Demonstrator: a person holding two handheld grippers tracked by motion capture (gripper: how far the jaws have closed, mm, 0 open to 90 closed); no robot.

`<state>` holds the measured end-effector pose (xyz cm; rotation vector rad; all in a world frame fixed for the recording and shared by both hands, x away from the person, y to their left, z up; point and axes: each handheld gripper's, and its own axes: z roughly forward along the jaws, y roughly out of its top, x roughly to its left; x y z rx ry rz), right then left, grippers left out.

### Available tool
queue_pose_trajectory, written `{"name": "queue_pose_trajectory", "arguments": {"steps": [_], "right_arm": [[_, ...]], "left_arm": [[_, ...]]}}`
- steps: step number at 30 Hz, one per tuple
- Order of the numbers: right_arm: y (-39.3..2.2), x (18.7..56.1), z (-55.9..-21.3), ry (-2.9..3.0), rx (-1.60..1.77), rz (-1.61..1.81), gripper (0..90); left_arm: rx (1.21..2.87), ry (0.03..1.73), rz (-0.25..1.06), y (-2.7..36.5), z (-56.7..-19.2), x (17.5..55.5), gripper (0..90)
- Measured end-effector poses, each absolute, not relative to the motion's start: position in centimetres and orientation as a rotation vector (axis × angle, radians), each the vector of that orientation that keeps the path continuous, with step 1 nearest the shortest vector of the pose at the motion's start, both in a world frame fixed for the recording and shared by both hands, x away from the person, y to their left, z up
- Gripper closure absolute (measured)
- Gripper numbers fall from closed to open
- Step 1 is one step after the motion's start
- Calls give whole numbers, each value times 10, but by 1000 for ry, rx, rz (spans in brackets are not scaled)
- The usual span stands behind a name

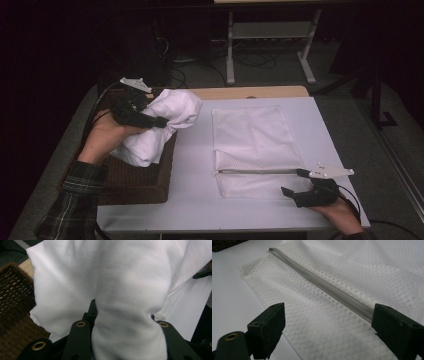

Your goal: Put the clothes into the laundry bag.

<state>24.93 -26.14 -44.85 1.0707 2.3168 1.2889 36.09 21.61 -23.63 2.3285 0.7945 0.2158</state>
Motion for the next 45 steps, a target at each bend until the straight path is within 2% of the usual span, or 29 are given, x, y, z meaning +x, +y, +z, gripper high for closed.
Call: {"name": "queue_pose_trajectory", "arguments": {"steps": [9, 21, 22, 24, 25, 29, 30, 31, 32, 33, 35, 36, 39, 40, 45], "right_arm": [[-264, 251, -444, 2323, 1074, 1284, 113], [-263, 252, -440, 2366, 1036, 1281, 104], [-262, 252, -436, 2359, 1028, 1300, 143], [-262, 253, -435, 2362, 1020, 1305, 143], [-261, 255, -433, 2379, 988, 1321, 239], [-260, 259, -431, 2398, 981, 1332, 264], [-260, 259, -431, 2398, 981, 1332, 294], [-257, 268, -428, 2407, 959, 1362, 408], [-257, 268, -428, 2407, 959, 1362, 408], [-254, 273, -425, 2411, 939, 1384, 474], [-252, 275, -424, 2420, 924, 1391, 474], [-248, 279, -422, 2432, 900, 1406, 569], [-244, 283, -421, 2460, 876, 1427, 612], [-238, 290, -423, 2499, 850, 1431, 668], [-233, 295, -424, 2525, 828, 1427, 683]], "left_arm": [[2341, 685, 166, 175, -242, 351, 639], [2347, 623, 107, 140, -264, 340, 639], [2353, 622, 107, 137, -267, 339, 639], [2353, 622, 107, 137, -267, 339, 638], [2359, 613, 96, 129, -277, 337, 638], [2365, 612, 100, 127, -280, 336, 638], [2365, 612, 100, 127, -280, 336, 638], [2368, 616, 90, 120, -290, 336, 638], [2368, 616, 90, 120, -290, 336, 637], [2367, 617, 79, 117, -294, 335, 638], [2367, 617, 79, 117, -294, 335, 637], [2369, 612, 76, 113, -298, 334, 637], [2377, 611, 79, 110, -300, 334, 637], [2381, 615, 73, 106, -305, 334, 636], [2378, 616, 53, 103, -311, 335, 636]]}}
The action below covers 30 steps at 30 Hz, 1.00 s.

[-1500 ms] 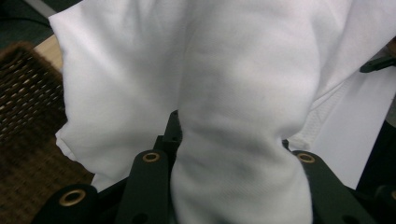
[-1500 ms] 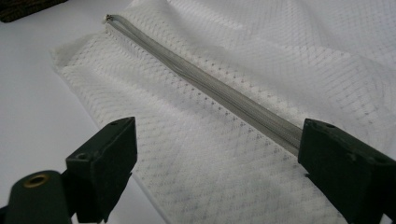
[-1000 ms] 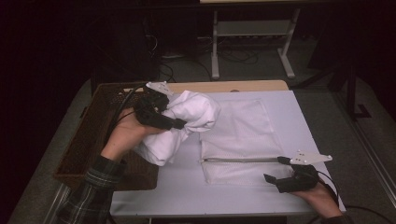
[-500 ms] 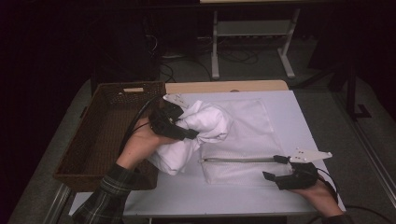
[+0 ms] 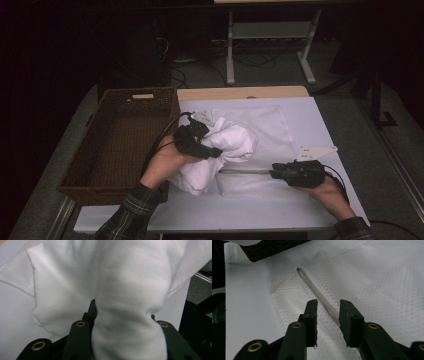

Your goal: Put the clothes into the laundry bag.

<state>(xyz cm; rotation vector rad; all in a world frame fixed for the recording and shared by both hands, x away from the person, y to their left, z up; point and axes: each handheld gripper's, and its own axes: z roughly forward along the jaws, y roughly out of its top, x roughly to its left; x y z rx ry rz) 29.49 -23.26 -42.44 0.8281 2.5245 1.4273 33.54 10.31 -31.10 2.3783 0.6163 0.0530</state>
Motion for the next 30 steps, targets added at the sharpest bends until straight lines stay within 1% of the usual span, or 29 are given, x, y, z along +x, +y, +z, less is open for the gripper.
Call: {"name": "queue_pose_trajectory", "arguments": {"steps": [2, 7, 8, 12, 19, 25, 30], "right_arm": [[-218, 306, -428, 2572, 783, 1415, 695], [-210, 313, -431, 2595, 757, 1405, 710], [-204, 319, -434, 2619, 741, 1394, 718], [-202, 322, -436, 2628, 741, 1388, 718], [-203, 338, -453, 2647, 786, 1313, 708], [-207, 335, -453, 2676, 761, 1310, 692], [-201, 333, -456, 2704, 722, 1283, 690]], "left_arm": [[2384, 619, 45, 99, -317, 336, 636], [2372, 620, 28, 95, -324, 335, 635], [2366, 616, 26, 93, -327, 335, 635], [2360, 614, 13, 93, -332, 335, 635], [2378, 618, 8, 90, -338, 334, 635], [2375, 622, 3, 91, -339, 334, 634], [2377, 621, 3, 92, -340, 334, 634]]}}
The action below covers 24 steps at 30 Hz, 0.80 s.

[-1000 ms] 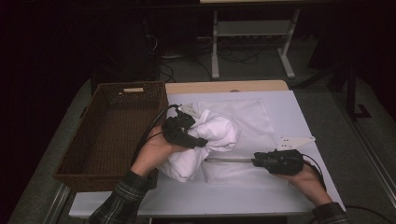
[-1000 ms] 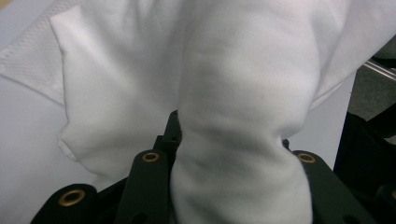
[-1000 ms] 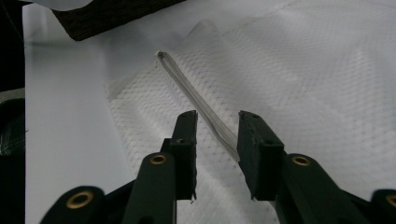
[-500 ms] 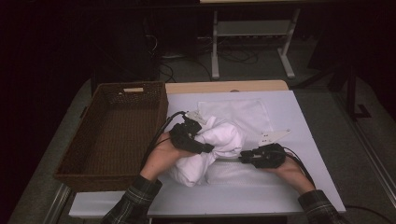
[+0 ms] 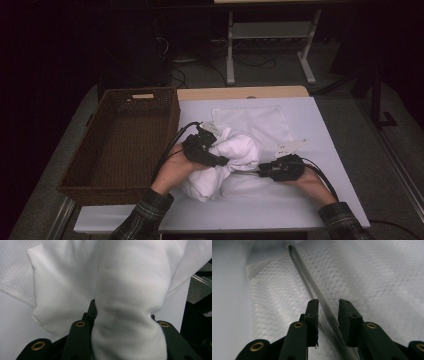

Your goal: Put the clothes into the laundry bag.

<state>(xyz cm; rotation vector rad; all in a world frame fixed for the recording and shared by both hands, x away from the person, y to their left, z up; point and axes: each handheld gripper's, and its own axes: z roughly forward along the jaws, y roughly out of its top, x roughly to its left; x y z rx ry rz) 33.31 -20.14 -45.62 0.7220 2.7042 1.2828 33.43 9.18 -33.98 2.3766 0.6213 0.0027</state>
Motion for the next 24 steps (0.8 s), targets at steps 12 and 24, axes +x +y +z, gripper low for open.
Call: {"name": "queue_pose_trajectory", "arguments": {"steps": [12, 24], "right_arm": [[-197, 332, -459, 2628, 671, 1208, 770], [-201, 341, -454, 2605, 796, 1301, 879]], "left_arm": [[2382, 641, -9, 94, -344, 336, 634], [2384, 637, -5, 96, -341, 334, 633]]}}
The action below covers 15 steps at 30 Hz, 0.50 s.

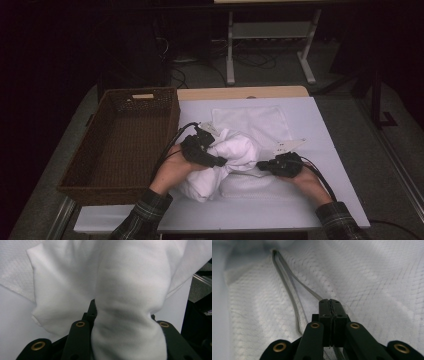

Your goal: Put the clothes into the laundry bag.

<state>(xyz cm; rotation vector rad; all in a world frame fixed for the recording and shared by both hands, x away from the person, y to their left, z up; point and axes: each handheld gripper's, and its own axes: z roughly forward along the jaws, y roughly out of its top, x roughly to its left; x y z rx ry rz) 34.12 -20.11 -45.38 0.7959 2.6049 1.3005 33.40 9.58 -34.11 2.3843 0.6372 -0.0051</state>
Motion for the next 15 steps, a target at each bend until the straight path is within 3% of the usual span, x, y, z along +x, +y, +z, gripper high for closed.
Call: {"name": "queue_pose_trajectory", "arguments": {"steps": [15], "right_arm": [[-182, 375, -442, 2513, 871, 1400, 885]], "left_arm": [[2422, 608, 8, 94, -336, 322, 634]]}}
